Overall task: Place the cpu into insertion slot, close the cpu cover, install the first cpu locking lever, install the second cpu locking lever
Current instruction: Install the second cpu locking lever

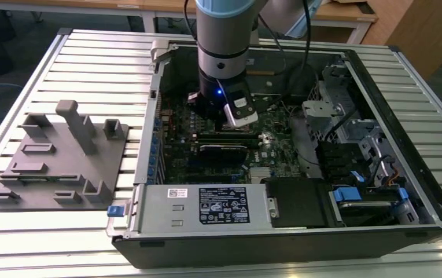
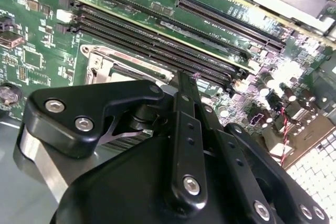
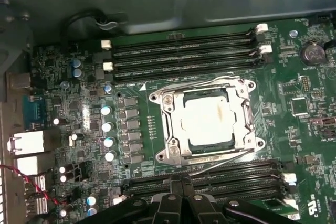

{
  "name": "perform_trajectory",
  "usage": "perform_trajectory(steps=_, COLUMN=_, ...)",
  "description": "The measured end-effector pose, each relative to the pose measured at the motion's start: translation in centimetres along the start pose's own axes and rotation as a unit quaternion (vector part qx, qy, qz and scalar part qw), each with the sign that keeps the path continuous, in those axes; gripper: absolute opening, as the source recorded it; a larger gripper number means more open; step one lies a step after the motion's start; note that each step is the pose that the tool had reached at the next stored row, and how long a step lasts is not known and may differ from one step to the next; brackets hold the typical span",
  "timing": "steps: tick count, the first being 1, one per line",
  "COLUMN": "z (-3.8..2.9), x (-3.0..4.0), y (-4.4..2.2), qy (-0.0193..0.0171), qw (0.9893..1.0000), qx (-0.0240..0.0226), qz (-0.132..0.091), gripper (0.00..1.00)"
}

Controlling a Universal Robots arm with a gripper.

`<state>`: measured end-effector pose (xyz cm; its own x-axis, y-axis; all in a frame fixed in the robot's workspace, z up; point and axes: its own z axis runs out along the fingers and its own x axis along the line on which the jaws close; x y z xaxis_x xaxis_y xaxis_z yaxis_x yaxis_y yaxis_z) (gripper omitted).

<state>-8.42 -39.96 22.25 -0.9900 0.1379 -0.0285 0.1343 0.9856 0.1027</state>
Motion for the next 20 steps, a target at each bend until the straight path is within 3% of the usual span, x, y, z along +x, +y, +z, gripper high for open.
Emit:
perform_trajectory(steps=5, z=0.1, x=0.0, y=0.04, qy=0.0023, qw=0.9998, qx=-0.0021, qz=-0.02, gripper=0.1)
perform_trajectory(steps=10, z=0.36, x=0.13, y=0.23, qy=0.0023, qw=0.9998, qx=-0.0021, qz=-0.02, gripper=0.1)
perform_trajectory(steps=20, z=1.49, x=0.8, y=0.28, qy=0.0023, qw=0.9998, qx=-0.0021, qz=-0.02, gripper=0.1)
